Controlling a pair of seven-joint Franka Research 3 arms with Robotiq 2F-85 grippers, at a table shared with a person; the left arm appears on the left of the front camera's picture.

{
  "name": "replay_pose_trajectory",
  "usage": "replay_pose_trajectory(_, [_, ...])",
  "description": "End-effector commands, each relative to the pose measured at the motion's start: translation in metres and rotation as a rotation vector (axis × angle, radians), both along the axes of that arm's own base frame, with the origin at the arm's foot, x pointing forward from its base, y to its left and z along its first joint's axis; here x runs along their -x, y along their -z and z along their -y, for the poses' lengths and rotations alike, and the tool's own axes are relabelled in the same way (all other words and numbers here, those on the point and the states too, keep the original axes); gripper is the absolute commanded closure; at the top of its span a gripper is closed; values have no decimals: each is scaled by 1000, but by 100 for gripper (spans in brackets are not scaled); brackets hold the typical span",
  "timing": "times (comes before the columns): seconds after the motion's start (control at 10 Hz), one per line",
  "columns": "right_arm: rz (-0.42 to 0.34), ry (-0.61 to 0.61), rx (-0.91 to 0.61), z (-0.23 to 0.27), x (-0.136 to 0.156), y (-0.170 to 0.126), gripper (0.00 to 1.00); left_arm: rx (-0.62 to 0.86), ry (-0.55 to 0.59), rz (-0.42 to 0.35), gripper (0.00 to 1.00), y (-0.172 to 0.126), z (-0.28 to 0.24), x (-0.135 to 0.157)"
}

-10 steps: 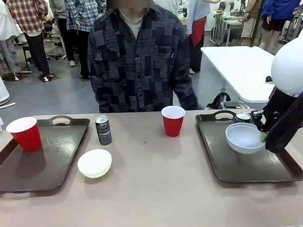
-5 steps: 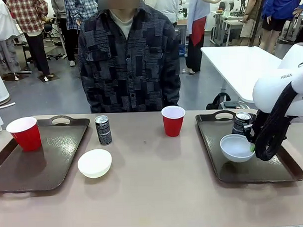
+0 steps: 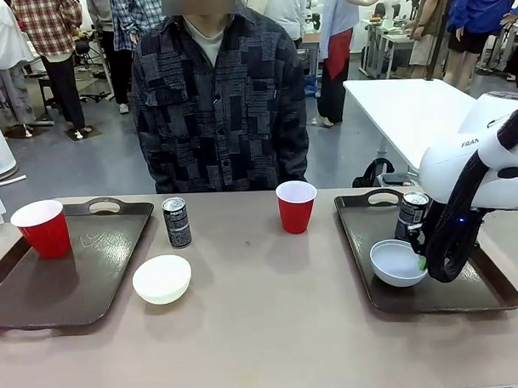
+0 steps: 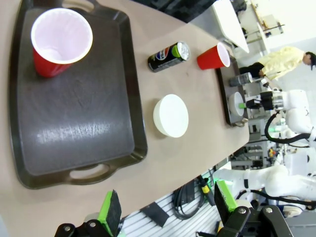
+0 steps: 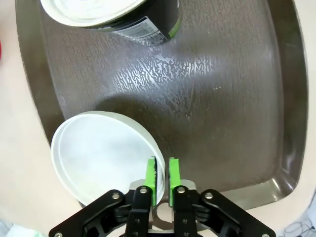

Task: Prepare tableware on both trays.
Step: Pick up a Picnic Bowl from the table and place it on a Handle tray.

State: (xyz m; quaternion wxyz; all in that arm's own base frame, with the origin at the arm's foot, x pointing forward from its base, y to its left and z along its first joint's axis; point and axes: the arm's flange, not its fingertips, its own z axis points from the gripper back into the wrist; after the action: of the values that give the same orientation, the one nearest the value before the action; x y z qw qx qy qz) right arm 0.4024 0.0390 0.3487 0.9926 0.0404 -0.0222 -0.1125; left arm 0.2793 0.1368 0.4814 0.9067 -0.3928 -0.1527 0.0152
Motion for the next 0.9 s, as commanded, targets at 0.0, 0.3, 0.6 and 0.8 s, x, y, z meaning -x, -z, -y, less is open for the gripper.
replay_pose_trajectory(0.0, [2,-6,-29,-1,30,2,0,6,1,9,0,2,0,2])
replay_pose_trajectory(0.3, [1,2,12,-7,49,-33,55,6,1,9,0,2,0,2])
replay_pose_trajectory(0.6, [-42,-75,51,-18,73,-74,0,6,1,9,0,2,0,2])
replay_pose_trajectory(0.8, [-67,-142,63,-21,88,-103,0,6,1,9,0,2,0,2])
